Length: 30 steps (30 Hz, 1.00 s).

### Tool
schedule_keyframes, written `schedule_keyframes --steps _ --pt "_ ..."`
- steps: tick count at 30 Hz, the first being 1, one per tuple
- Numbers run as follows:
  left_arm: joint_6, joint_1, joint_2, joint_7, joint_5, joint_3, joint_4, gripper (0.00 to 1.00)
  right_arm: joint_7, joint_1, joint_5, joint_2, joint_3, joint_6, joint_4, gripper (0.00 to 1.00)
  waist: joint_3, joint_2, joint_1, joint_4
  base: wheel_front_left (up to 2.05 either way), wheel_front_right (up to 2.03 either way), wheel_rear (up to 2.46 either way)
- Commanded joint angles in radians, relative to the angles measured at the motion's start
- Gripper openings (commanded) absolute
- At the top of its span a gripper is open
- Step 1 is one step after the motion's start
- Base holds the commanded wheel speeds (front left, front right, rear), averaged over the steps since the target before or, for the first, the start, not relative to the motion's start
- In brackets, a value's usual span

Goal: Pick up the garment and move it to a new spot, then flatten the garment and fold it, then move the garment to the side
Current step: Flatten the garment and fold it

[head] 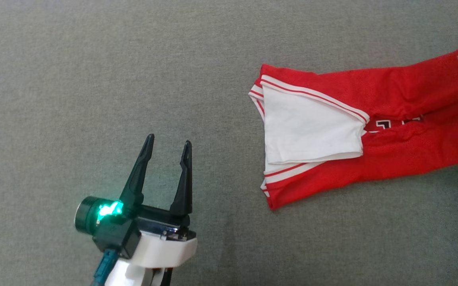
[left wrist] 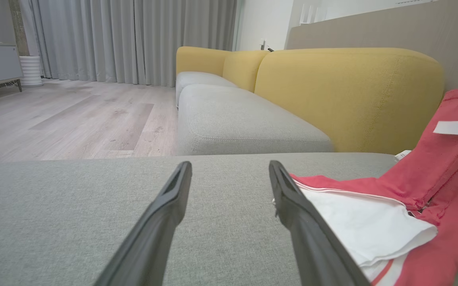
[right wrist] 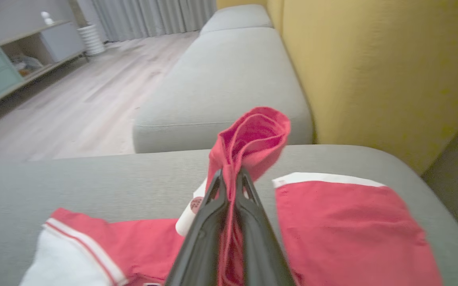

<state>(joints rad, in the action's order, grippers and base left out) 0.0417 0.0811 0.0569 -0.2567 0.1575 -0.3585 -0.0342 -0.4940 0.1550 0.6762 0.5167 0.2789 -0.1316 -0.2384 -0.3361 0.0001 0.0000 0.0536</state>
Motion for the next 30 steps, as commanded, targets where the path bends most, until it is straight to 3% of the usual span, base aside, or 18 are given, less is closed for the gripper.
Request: schedule_keyframes --steps 1,6,10,15,21,22,23,27,30 --pt "-0.005 0.021 -0.006 -0.005 0.000 0.028 -0.024 1.00 -0.033 0.016 0.014 -0.002 -0.020 0.001 -0.089 0.00 -0.001 -0.0001 0.0000 0.007 0.00 0.00 0.00" --pt "-0.001 0.029 -0.006 -0.005 0.024 0.011 -0.021 1.00 -0.114 0.039 0.011 -0.137 -0.129 0.001 -0.232 0.00 -0.007 -0.0001 0.0000 0.033 0.00 0.00 0.00" --pt "0.004 0.037 -0.006 -0.005 0.036 -0.002 -0.018 1.00 -0.144 0.050 -0.006 -0.209 -0.222 0.001 -0.260 0.00 -0.013 -0.0001 0.0000 0.055 0.00 0.00 0.00" --pt "0.014 0.048 -0.006 -0.005 0.052 -0.013 -0.013 1.00 -0.167 0.043 -0.027 -0.311 -0.368 0.001 -0.228 0.00 -0.024 -0.0001 0.0000 0.090 0.00 0.00 0.00" --pt "0.027 0.060 -0.007 -0.005 0.073 -0.033 -0.002 1.00 -0.161 -0.015 -0.077 -0.377 -0.488 0.001 -0.135 0.00 -0.038 -0.0001 0.0000 0.127 0.00 0.00 0.00" --pt "0.030 0.060 -0.007 -0.005 0.075 -0.033 -0.001 1.00 -0.151 -0.022 -0.086 -0.386 -0.500 0.001 -0.124 0.73 -0.039 -0.0001 0.0000 0.130 0.00 0.00 0.00" --pt "0.033 0.060 -0.007 -0.005 0.077 -0.034 0.000 1.00 -0.138 -0.029 -0.092 -0.397 -0.507 0.001 -0.115 1.00 -0.039 -0.0001 0.0000 0.132 0.00 0.00 0.00" --pt "0.037 0.057 -0.007 -0.005 0.081 -0.034 0.005 1.00 -0.079 -0.036 -0.105 -0.414 -0.521 0.001 -0.124 1.00 -0.034 -0.0001 0.0000 0.131 0.00 0.00 0.00" --pt "0.036 0.052 -0.007 -0.005 0.073 -0.025 0.006 1.00 0.001 -0.024 -0.145 -0.383 -0.488 0.001 -0.153 1.00 -0.015 -0.0001 0.0000 0.117 0.00 0.00 0.00"
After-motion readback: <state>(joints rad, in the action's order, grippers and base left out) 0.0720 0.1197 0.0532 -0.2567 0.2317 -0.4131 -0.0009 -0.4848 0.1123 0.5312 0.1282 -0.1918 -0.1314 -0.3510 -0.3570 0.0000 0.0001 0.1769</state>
